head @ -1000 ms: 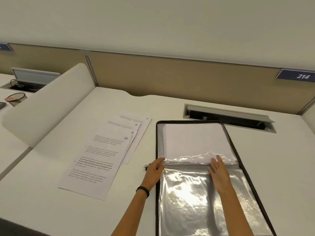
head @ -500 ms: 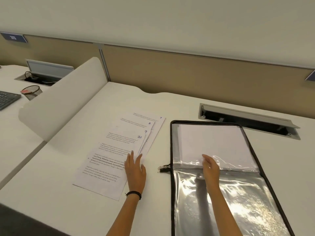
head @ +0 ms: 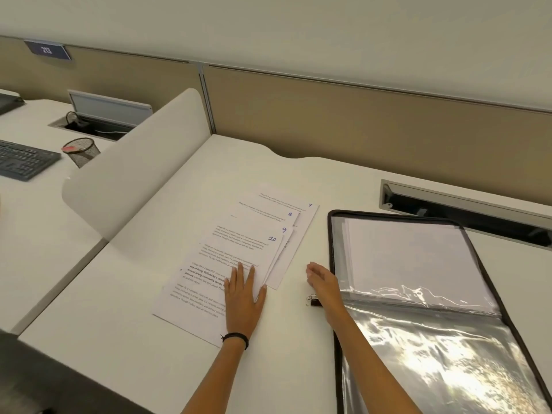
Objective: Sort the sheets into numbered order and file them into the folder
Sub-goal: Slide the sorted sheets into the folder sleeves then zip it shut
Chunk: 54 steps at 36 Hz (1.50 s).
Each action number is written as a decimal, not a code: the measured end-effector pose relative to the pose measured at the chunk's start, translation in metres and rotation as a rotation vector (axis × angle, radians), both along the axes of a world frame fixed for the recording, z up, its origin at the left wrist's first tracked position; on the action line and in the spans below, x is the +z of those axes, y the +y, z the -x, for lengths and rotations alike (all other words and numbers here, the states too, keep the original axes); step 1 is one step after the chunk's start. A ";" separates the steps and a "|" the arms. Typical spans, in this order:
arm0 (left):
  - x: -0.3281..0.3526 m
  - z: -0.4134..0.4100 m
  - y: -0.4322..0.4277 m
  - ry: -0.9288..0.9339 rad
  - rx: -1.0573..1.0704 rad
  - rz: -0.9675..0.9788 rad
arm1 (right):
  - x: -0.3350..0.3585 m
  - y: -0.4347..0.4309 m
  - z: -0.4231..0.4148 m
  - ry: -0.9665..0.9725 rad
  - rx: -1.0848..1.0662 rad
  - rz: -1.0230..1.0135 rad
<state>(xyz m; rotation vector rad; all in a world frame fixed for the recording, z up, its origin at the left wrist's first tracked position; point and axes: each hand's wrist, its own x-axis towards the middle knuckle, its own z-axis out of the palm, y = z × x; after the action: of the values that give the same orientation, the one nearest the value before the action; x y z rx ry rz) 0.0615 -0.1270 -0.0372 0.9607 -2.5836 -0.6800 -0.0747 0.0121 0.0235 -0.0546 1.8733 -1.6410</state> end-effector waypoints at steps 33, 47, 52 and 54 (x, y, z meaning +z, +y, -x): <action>0.001 0.001 -0.001 -0.002 0.014 0.094 | -0.014 -0.074 -0.012 0.095 -0.101 -0.100; -0.002 -0.002 -0.004 -0.063 -0.015 0.079 | -0.015 -0.062 -0.010 0.233 -0.081 -0.251; -0.001 -0.002 -0.005 -0.057 -0.014 0.051 | -0.012 -0.046 -0.011 0.236 -0.169 -0.250; 0.000 -0.002 -0.005 -0.064 -0.019 0.035 | -0.008 -0.037 -0.010 0.251 -0.201 -0.253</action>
<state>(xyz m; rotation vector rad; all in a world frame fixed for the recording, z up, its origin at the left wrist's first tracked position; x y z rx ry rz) 0.0639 -0.1320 -0.0375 0.9634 -2.6540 -0.6157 -0.0643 -0.0246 0.0151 0.0369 2.3317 -1.5701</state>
